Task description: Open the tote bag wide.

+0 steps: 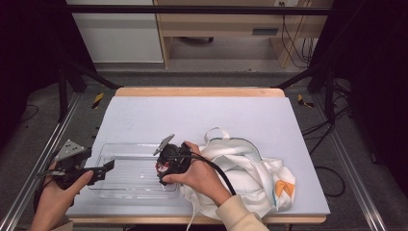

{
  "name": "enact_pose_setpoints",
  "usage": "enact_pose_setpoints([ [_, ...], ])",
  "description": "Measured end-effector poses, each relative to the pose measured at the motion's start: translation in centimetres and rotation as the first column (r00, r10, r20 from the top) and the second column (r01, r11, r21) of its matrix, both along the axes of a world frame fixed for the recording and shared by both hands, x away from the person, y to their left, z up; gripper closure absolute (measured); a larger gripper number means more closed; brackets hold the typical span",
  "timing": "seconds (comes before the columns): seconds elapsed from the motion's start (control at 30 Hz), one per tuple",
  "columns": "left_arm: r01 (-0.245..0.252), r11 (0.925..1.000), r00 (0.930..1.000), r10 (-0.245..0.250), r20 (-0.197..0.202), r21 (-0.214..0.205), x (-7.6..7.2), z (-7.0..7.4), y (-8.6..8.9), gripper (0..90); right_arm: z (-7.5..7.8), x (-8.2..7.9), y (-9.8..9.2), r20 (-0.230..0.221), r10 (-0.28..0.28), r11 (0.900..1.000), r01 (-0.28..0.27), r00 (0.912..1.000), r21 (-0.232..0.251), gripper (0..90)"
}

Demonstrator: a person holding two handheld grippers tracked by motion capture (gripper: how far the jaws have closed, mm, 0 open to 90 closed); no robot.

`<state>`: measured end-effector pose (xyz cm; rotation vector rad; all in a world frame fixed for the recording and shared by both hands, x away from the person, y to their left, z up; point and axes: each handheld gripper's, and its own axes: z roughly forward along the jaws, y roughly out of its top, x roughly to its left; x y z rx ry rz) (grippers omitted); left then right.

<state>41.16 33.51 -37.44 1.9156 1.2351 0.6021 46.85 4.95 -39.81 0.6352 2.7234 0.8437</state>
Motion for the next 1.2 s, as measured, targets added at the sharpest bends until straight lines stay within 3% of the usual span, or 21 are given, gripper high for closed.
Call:
enact_pose_setpoints([
  [0.27,-0.003,1.0000,1.0000,0.003,0.009,0.007,0.0,0.1,-0.4,8.9,1.6,-1.3,-2.1,0.052,-0.047,0.9972,0.043,0.9976,0.062,11.7],
  [0.47,0.016,0.9992,0.9999,-0.016,-0.005,0.036,0.1,-0.2,-1.4,8.7,2.1,-2.6,-5.6,0.066,-0.102,0.9840,0.091,0.9926,0.153,10.7],
  [0.57,0.027,0.9986,0.9996,-0.027,-0.005,0.045,0.0,-0.2,-1.7,8.7,2.5,-2.8,-6.4,0.076,-0.105,0.9861,0.093,0.9916,0.137,10.3],
  [0.83,0.029,0.9986,0.9996,-0.029,0.001,0.043,0.1,-0.1,-1.8,8.3,3.6,-3.3,-8.3,0.095,-0.150,0.9712,0.128,0.9842,0.201,9.6],
  [1.2,0.045,0.9980,0.9989,-0.045,0.006,0.044,-0.1,0.1,-2.2,8.0,3.9,-3.3,-9.5,0.097,-0.176,0.9655,0.152,0.9797,0.211,8.6],
])
